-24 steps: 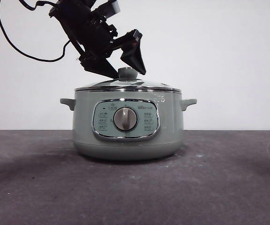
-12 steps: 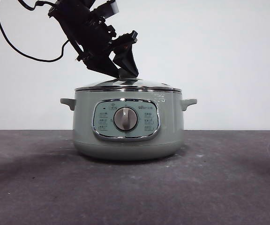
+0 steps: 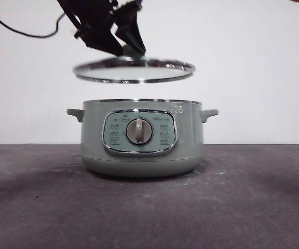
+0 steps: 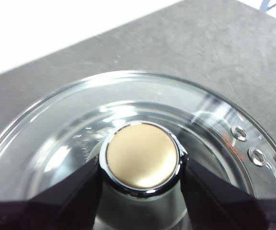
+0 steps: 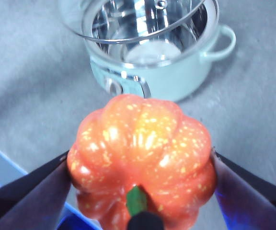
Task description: Pick up the pumpkin,open the lid,put the pumpkin in the pot,close the lid
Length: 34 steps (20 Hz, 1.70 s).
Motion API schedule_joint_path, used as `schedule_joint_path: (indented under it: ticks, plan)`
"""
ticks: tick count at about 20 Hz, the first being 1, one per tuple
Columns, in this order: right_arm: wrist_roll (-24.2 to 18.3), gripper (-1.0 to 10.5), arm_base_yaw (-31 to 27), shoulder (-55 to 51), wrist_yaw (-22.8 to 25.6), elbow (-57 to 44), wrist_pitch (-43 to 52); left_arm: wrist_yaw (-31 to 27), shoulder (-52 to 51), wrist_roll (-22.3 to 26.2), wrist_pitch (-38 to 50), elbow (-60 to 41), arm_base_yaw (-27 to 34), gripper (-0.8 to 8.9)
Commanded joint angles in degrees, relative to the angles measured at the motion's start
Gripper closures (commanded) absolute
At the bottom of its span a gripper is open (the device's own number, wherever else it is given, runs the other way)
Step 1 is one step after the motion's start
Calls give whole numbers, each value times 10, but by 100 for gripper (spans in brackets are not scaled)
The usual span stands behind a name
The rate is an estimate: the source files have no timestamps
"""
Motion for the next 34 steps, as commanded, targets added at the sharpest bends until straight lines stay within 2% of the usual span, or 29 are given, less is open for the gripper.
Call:
schedule_joint_path:
  ticks: [1,8,11,15,23,28,34]
  plan:
    - [-5,959,0,24,3,-1,40,-11,-47,-1,-1,14,8,826]
    - [-46,960,-26,176,-4,1,203,-22,-195,14,-150,14,57,826]
    - [-61,960,-47,261,-21,36,233,-22,-253,18,-198,14,75,826]
    - [-88,960,-60,393,-33,146,234,-22,-314,17,-252,14,79,826]
    - [-116,960,-60,643,-33,350,234,-22,-381,6,-298,14,79,826]
    - [-132,960,-60,715,-32,367,243,-21,-386,6,-310,14,79,826]
    - [-132,959,-58,731,-31,367,211,-20,-386,6,-314,14,79,826]
